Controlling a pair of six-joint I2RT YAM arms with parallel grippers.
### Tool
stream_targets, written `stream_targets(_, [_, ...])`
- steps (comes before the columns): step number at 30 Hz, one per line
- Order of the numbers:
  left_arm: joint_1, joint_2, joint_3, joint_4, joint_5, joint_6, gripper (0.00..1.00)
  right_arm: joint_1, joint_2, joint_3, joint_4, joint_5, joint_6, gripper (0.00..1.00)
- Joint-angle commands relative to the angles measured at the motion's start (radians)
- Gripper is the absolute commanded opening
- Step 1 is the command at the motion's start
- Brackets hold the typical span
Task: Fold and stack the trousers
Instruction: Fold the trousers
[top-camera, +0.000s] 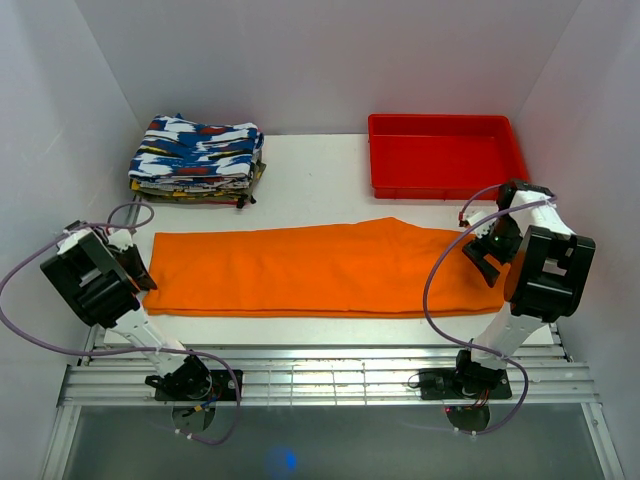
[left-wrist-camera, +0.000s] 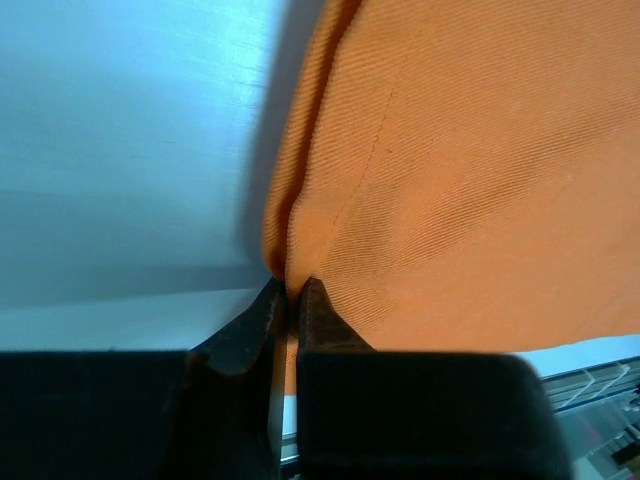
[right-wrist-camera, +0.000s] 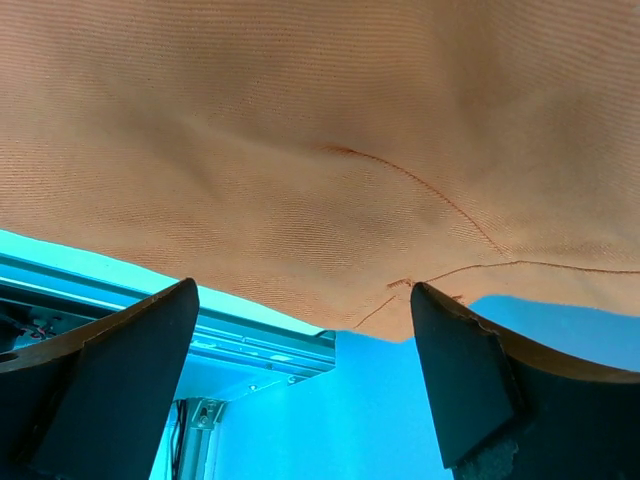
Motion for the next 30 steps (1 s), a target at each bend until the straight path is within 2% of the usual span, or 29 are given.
stream_targets(1, [0.002,0.001,0.047,-0.051,0.069,-0.004,0.06,-0.004,0.004,0.062,-0.056,-0.027,0.008,0.92])
stream_targets(2, [0.008,0.0,0.068,-0.075,0.071,-0.002,0.0,-0.006,0.003,0.065,-0.061,-0.03,0.008,0.91])
stream_targets(10, [0.098,-0.011,0.368,-0.235,0.025,0.08,0.0,-0.006,-0.046,0.039,-0.073,-0.047,-0.017,0.92])
stream_targets(16, [0.072,-0.059,0.518,-0.359,0.059,0.218,0.0,-0.009,-0.084,0.016,-0.078,-0.057,-0.03,0.92])
stream_targets(21, [0.051,-0.027,0.444,-0.373,-0.003,0.165,0.0,-0.013,-0.104,-0.01,-0.07,-0.074,-0.032,0.92])
stream_targets(25, [0.078,-0.01,0.335,-0.261,-0.061,0.104,0.0,-0.013,-0.106,-0.011,-0.073,-0.068,-0.032,0.92])
stream_targets(30, [0.081,-0.003,0.237,-0.151,-0.207,0.085,0.0,-0.012,-0.092,0.006,-0.082,-0.056,-0.043,0.92])
